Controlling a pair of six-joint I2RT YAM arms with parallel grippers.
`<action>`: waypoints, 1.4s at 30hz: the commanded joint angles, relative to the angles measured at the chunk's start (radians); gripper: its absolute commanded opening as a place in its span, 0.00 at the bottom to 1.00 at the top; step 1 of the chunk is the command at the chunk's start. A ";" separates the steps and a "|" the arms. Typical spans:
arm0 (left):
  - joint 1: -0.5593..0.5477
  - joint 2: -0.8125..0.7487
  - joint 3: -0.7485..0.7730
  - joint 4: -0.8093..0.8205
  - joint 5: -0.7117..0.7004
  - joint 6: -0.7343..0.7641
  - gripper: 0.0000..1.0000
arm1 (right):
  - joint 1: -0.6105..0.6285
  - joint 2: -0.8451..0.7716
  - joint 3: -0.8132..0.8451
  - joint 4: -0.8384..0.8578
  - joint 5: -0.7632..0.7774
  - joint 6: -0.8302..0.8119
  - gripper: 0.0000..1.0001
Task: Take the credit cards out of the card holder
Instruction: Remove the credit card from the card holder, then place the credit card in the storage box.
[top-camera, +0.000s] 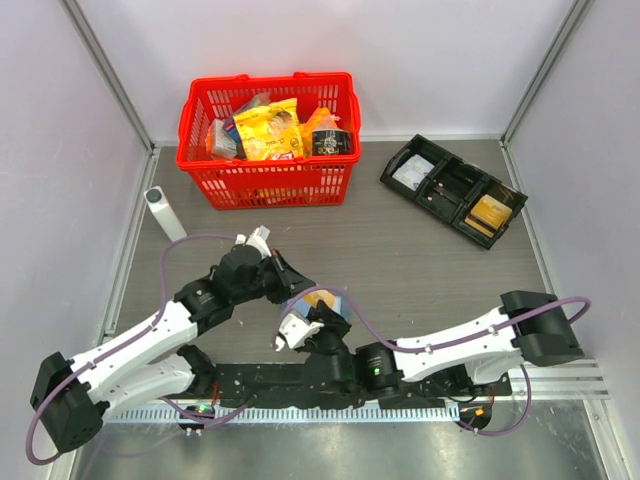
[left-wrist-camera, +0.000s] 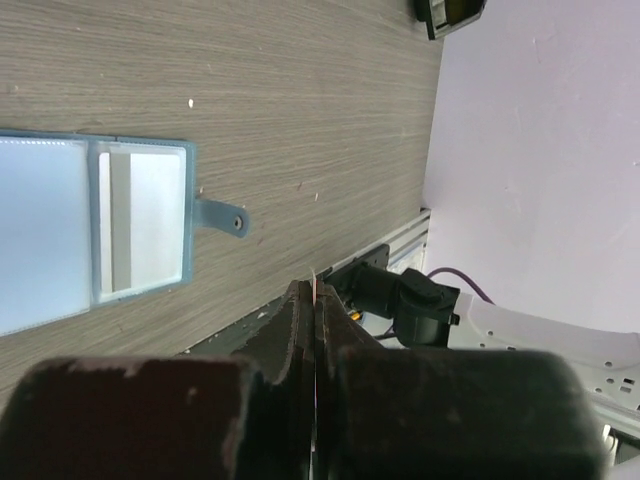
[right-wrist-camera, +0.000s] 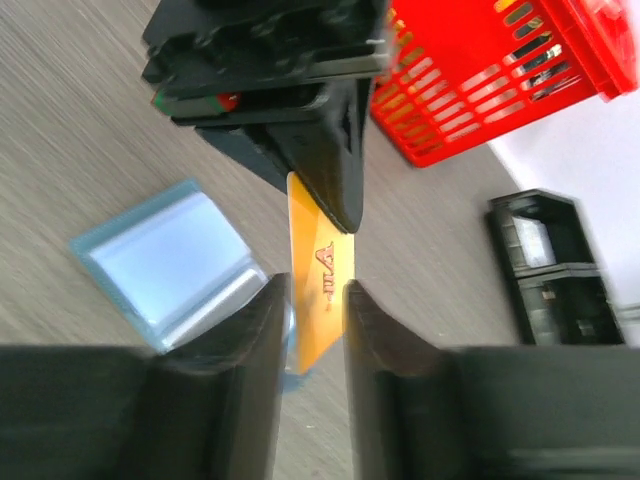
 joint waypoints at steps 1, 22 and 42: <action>-0.003 -0.042 -0.039 0.094 -0.073 0.007 0.00 | -0.021 -0.157 -0.041 0.059 -0.116 0.175 0.50; -0.003 -0.142 -0.264 0.493 -0.172 -0.011 0.00 | -0.501 -0.796 -0.583 0.439 -0.714 1.085 0.79; -0.005 -0.036 -0.293 0.787 -0.004 -0.131 0.00 | -0.629 -0.514 -0.652 0.866 -0.971 1.224 0.51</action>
